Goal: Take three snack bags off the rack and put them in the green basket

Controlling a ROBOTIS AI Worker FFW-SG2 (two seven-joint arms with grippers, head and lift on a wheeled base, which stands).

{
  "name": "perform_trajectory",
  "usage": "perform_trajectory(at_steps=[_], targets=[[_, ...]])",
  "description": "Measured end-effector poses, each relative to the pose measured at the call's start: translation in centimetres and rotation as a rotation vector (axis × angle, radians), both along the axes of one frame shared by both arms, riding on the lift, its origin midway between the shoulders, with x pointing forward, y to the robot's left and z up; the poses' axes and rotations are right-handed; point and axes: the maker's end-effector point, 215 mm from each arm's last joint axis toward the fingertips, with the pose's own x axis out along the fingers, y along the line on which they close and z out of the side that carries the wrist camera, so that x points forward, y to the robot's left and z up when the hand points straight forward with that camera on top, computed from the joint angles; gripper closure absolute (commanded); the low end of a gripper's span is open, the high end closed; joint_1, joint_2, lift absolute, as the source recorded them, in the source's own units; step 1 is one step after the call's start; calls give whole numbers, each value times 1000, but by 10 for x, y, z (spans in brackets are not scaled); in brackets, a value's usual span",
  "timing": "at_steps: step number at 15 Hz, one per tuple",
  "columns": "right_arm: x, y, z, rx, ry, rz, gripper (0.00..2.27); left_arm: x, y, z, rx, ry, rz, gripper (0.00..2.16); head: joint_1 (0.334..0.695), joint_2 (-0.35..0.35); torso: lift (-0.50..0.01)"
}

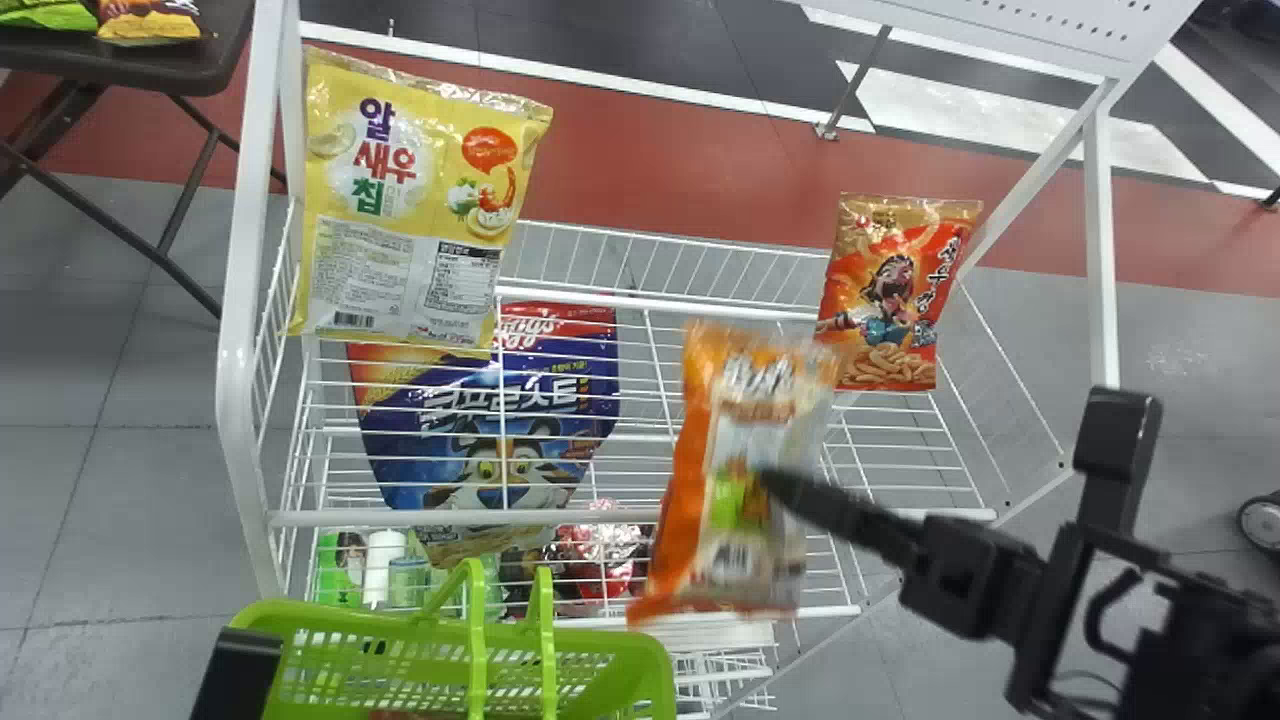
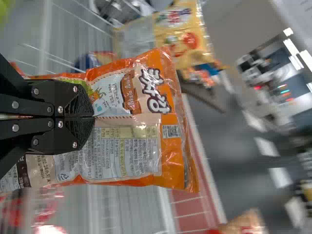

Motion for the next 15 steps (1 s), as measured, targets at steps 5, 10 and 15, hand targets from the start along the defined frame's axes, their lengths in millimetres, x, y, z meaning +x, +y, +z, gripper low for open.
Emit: perform_trajectory(at_steps=[5,10,15], targets=[[-11,0,36,-69,-36,20,2219,-1,-1,-1,6,-3,1,1592,695,-350,-23],[-34,28,6,-25,55,83,2216,1,-3,7,5,-28,-3,1592,695,-350,-23],[-69,86,-40,6,198,225,2216,3,-1,13,6,-44,1,1592,695,-350,-23]])
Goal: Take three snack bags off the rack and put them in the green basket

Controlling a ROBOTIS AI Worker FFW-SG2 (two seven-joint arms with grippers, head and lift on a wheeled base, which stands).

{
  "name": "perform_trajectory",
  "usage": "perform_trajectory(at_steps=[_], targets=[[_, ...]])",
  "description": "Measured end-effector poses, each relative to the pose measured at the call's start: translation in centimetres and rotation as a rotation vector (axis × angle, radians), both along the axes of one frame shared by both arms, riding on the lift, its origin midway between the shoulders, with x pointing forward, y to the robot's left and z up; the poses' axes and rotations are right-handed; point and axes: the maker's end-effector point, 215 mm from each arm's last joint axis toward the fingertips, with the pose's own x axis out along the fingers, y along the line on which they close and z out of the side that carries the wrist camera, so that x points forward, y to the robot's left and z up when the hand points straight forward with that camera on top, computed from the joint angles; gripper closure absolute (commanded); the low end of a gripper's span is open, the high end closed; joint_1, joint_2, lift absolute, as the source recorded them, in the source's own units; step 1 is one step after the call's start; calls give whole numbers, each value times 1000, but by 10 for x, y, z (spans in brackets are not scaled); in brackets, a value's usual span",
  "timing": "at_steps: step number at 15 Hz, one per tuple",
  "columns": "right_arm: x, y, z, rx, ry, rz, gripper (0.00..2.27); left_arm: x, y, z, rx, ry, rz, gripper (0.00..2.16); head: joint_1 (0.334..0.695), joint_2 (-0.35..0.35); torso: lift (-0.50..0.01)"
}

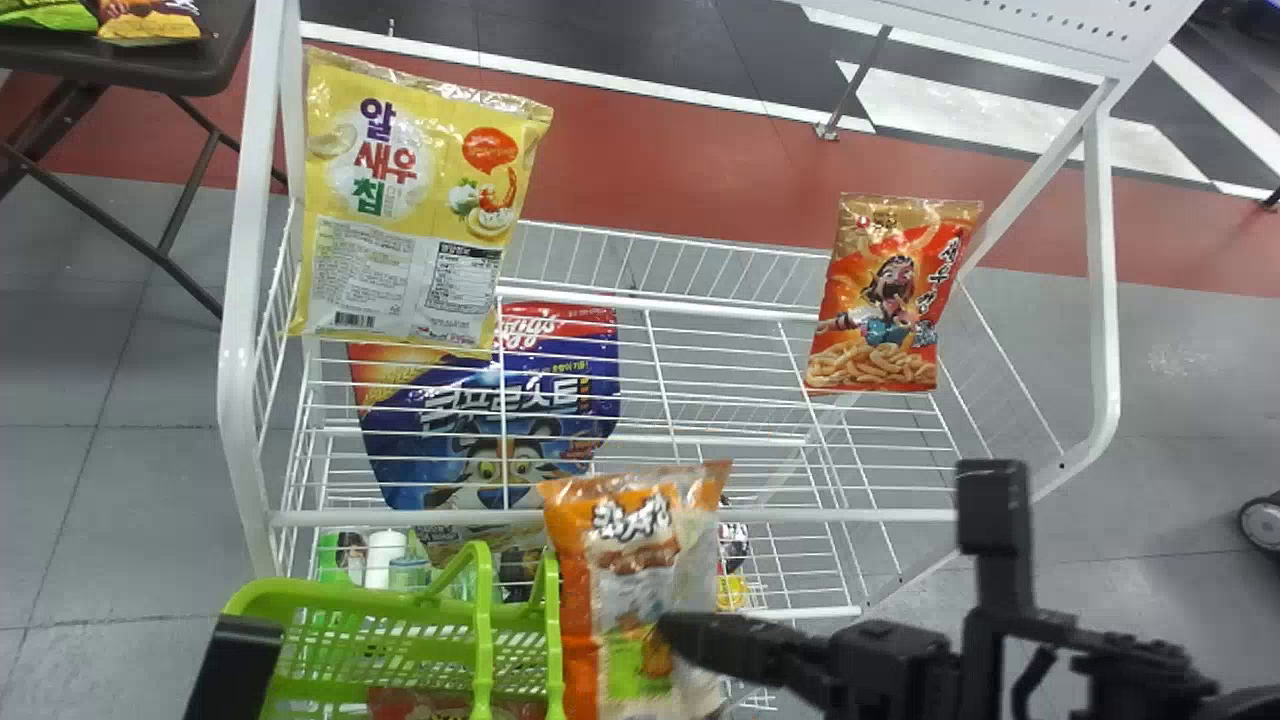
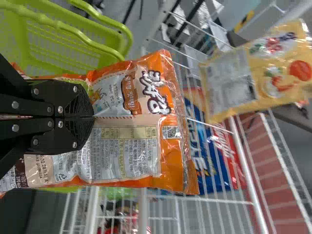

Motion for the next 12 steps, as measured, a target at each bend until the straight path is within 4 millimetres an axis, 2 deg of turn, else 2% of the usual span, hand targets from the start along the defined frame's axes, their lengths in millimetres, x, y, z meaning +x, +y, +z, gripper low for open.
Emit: perform_trajectory(at_steps=[3,6,8,10,11,12], targets=[[-27,30,-36,35,114,78,2216,0,2,0,-2,-1,5,1592,695,-350,-23],[-43,54,-49,72,166,125,2219,0,1,2,-5,-4,5,1592,695,-350,-23],[-51,61,-58,65,192,143,2216,-1,1,2,-6,-4,4,1592,695,-350,-23],[-67,62,-88,5,259,167,2202,-1,-1,3,-9,-5,3,1592,695,-350,-23],[-77,63,-105,-31,299,180,2003,-2,-1,3,-11,-6,3,1592,695,-350,-23],[-84,63,-116,-52,325,187,1453,-2,-2,3,-12,-6,3,1592,695,-350,-23]])
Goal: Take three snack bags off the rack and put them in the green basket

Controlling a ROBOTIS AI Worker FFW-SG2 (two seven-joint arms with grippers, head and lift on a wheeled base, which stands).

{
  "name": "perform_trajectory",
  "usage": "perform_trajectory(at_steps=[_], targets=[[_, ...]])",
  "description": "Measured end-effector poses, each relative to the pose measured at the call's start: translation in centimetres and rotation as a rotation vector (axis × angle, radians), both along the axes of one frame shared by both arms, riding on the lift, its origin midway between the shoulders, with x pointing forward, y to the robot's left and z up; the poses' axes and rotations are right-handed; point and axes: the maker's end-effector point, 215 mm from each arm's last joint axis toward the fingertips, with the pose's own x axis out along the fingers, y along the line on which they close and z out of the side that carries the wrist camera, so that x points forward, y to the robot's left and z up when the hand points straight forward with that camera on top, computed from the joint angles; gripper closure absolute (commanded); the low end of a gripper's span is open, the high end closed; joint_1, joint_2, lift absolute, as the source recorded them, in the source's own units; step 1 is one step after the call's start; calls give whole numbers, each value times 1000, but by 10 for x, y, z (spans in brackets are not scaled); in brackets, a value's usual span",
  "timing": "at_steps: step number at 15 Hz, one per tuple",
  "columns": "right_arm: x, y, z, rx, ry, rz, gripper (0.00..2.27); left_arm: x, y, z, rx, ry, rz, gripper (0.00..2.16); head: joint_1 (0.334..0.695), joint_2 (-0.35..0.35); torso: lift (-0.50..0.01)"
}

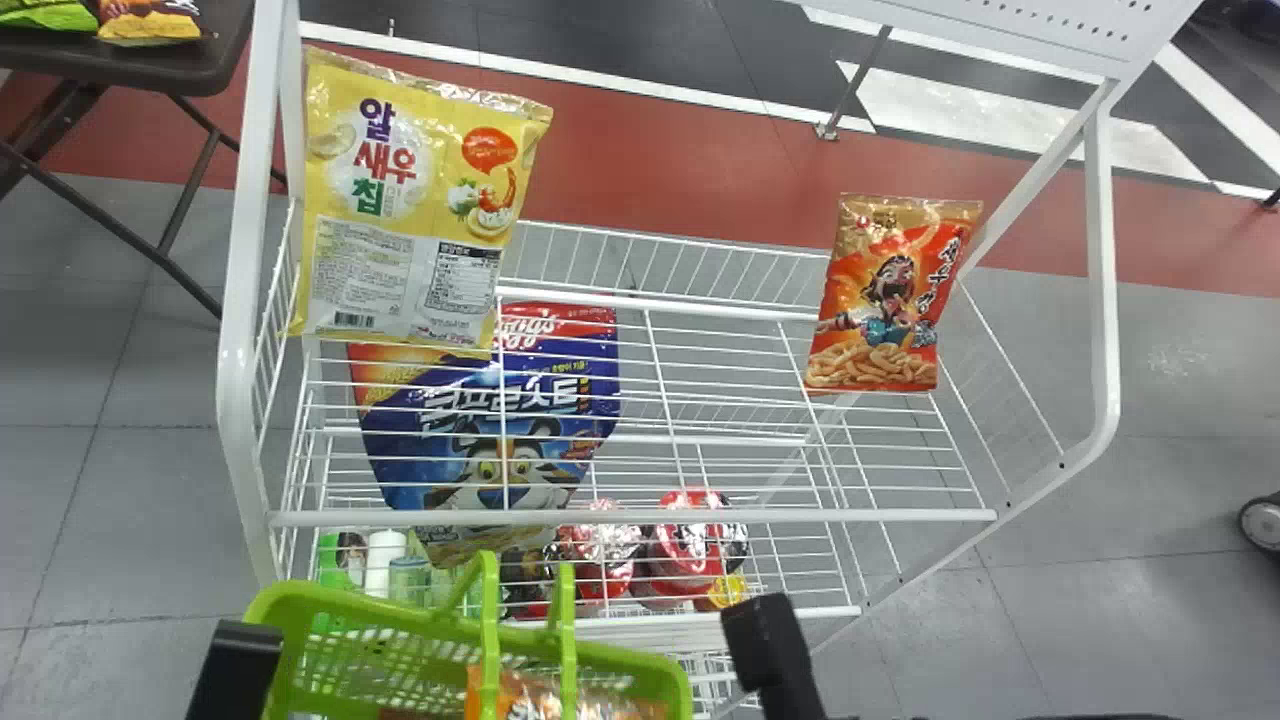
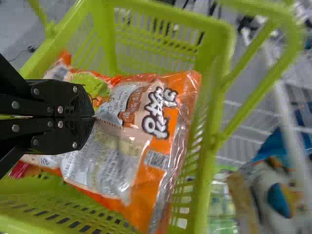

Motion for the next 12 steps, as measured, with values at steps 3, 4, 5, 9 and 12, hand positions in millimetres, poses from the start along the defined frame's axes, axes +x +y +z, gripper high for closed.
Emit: perform_trajectory(at_steps=[3,4,5,9,12], targets=[[-3,-10,-10,-32,18,-12,-2,0,-1,0,-1,-2,-1,1592,695,-350,-23],[0,-17,-7,-40,8,-26,9,0,-2,1,-2,-2,-1,1592,695,-350,-23],[2,-24,-3,-43,-2,-43,49,0,-2,1,-2,-2,-1,1592,695,-350,-23],[11,-31,27,69,-39,-113,97,0,-1,0,0,-1,0,1592,695,-350,-23],[40,-36,54,156,-145,-178,113,1,-1,-1,4,-2,2,1592,695,-350,-23]])
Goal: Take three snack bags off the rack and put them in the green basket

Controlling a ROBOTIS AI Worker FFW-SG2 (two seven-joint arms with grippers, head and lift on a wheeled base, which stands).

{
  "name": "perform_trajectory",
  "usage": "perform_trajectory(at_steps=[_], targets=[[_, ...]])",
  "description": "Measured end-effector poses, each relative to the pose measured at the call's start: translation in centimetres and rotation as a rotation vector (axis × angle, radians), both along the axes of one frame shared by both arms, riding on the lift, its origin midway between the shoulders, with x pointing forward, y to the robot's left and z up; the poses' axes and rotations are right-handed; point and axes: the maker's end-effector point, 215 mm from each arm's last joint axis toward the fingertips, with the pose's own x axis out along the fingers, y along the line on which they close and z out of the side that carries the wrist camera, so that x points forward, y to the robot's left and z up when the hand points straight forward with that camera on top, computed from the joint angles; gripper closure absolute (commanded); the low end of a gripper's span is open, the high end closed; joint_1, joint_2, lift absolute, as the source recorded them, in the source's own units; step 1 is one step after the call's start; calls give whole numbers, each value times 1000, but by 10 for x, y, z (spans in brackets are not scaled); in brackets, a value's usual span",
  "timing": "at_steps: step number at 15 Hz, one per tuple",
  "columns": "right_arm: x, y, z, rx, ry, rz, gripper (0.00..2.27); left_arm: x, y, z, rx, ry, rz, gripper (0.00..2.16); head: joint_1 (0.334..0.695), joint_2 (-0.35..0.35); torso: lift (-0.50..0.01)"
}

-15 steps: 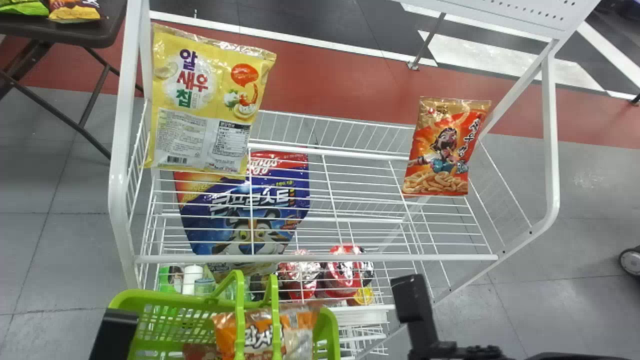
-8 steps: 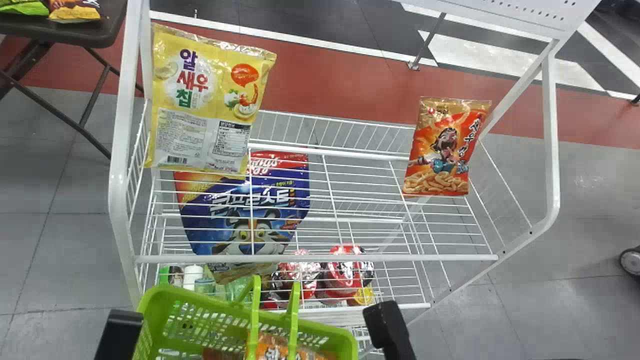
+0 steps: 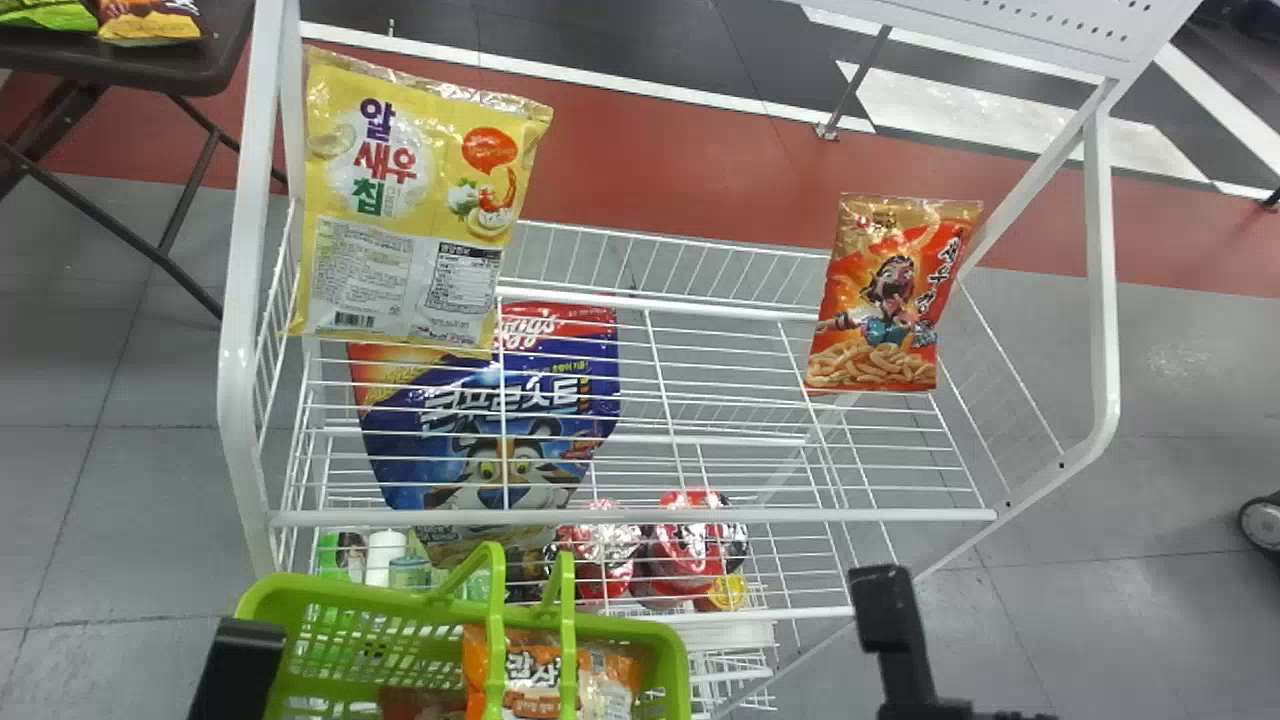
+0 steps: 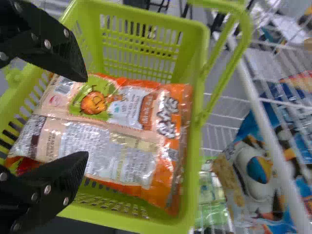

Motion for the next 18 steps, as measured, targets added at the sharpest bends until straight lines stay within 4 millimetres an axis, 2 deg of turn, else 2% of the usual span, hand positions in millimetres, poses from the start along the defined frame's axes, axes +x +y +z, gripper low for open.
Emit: perform_trajectory(at_steps=[2,4,6,9,11,13,15,18], targets=[[47,-16,29,20,-193,-75,113,0,0,0,1,1,0,1592,695,-350,-23],[103,-45,64,-6,-425,-164,113,0,-1,0,0,1,-1,1592,695,-350,-23],[158,-85,98,-76,-650,-260,113,-1,-2,0,-2,1,-3,1592,695,-350,-23],[223,-149,134,-221,-905,-406,113,-3,-3,-1,-2,7,-4,1592,695,-350,-23],[251,-189,136,-304,-970,-498,113,-4,-2,-3,1,13,-6,1592,695,-350,-23],[267,-227,137,-391,-1021,-593,113,-3,0,-5,4,16,-5,1592,695,-350,-23],[274,-255,136,-453,-1063,-664,113,-3,2,-6,6,19,-2,1592,695,-350,-23],[274,-285,142,-533,-1114,-751,113,-1,3,-7,6,21,-1,1592,695,-350,-23]])
